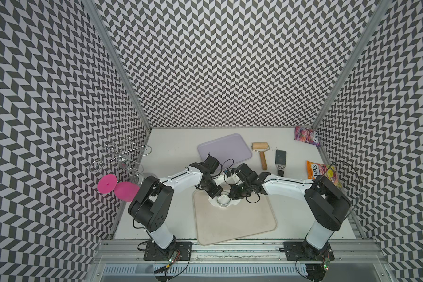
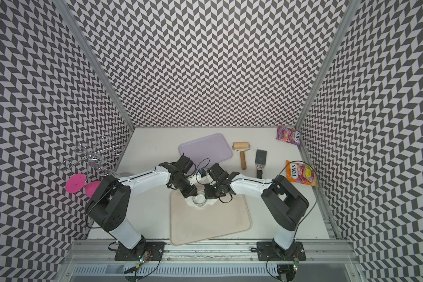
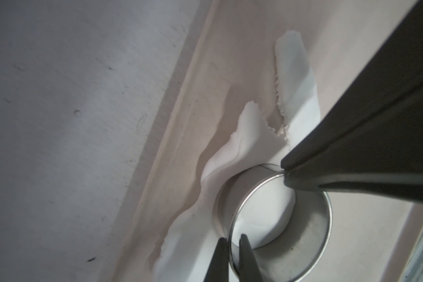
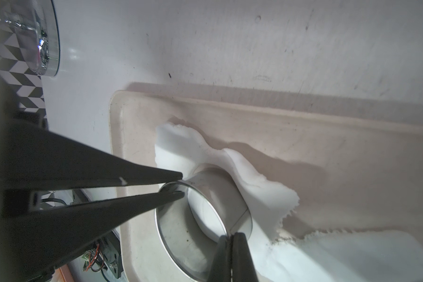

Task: Roll out the dumpling wrappers from the dough
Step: Press the dumpling wrapper on the work surface.

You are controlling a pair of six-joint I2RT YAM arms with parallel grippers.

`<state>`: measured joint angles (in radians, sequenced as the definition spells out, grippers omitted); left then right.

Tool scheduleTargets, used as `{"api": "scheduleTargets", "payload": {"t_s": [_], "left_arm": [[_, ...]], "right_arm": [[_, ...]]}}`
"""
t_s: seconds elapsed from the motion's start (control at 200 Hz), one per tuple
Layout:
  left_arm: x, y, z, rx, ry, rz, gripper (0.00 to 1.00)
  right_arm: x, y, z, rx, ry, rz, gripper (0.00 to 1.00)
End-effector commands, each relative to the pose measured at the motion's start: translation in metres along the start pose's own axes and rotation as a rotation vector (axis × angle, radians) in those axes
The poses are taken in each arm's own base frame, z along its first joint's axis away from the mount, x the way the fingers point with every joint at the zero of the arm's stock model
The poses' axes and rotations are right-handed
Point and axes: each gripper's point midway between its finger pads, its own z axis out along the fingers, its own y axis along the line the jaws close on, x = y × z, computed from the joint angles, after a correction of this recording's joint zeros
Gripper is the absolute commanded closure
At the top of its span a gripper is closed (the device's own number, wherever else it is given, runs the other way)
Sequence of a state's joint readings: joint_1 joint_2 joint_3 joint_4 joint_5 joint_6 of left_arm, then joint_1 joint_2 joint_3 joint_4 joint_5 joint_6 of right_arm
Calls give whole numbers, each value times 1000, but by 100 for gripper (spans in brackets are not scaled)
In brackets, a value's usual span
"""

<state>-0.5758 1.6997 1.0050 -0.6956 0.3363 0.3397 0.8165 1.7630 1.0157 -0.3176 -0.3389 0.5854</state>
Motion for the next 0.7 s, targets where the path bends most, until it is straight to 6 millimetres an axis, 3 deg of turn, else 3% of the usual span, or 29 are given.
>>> {"api": "scheduleTargets", "payload": {"t_s": [0.0, 0.696], "left_arm": [[82, -3, 56, -12, 304, 69, 100], [100, 0, 64, -37, 356, 74, 100]], "right_arm": [[22, -36, 40, 112, 41, -87, 100], [28, -51, 44, 167, 55, -72, 100]]}}
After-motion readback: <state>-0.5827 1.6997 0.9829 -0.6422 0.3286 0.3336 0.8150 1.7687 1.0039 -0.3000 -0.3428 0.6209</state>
